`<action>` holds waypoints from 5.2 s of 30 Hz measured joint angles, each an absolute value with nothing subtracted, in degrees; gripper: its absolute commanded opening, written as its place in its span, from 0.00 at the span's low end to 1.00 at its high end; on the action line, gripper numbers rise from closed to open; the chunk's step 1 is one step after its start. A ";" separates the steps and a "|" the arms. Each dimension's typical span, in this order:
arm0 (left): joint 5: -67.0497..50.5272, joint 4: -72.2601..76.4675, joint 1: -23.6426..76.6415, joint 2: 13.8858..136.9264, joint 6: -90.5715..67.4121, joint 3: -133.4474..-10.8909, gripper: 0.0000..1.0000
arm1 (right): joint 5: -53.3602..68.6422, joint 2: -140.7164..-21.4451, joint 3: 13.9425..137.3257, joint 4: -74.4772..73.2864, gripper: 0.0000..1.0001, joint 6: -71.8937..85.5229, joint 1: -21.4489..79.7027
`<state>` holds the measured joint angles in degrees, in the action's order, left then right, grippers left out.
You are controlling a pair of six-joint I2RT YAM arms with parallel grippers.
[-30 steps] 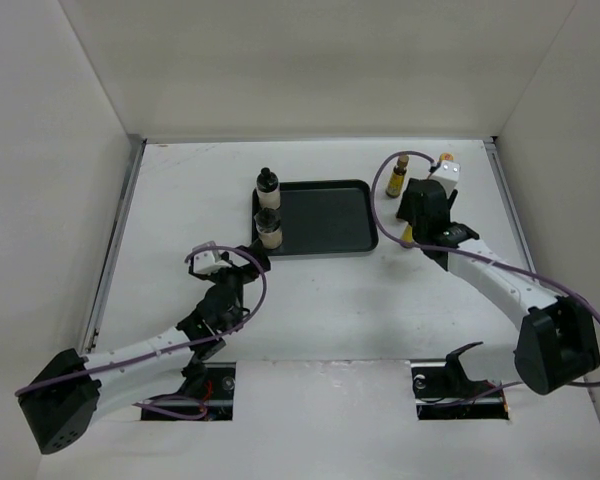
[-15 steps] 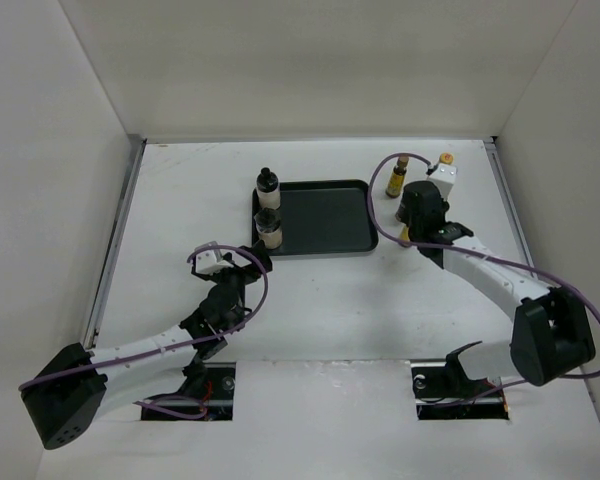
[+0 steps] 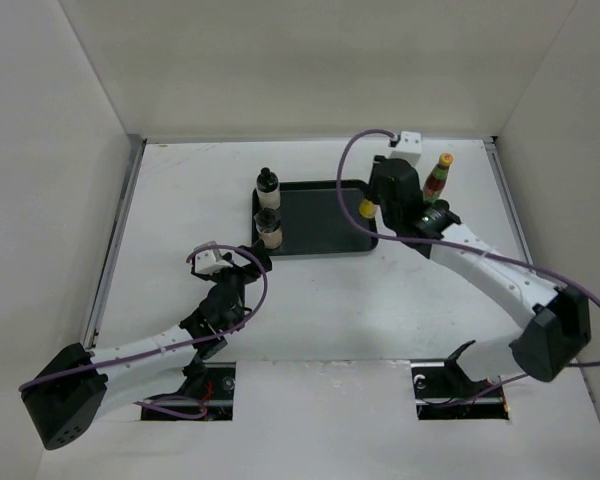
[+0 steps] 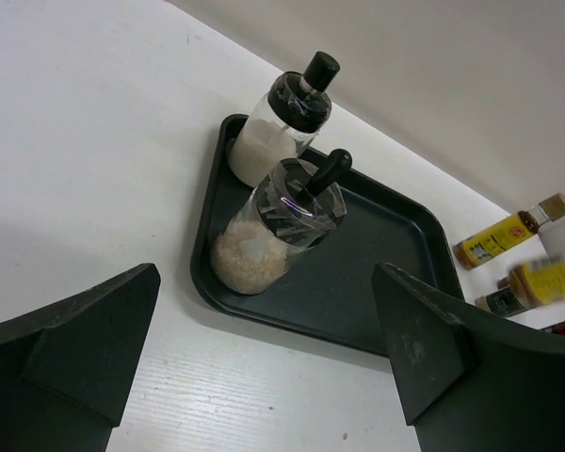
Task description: Organize the condiment bottles
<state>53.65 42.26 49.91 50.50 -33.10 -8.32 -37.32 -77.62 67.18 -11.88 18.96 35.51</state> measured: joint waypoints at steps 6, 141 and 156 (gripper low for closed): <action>53.63 42.26 49.89 50.48 -33.52 -8.27 1.00 | -33.50 -95.96 81.45 -5.04 0.21 17.80 38.79; 51.33 43.75 45.76 52.47 -35.11 -6.72 1.00 | -32.38 -103.18 71.59 5.52 0.75 16.62 52.12; 50.70 43.92 45.76 53.10 -35.40 -6.72 1.00 | -34.39 -87.48 60.82 5.56 0.82 19.14 23.51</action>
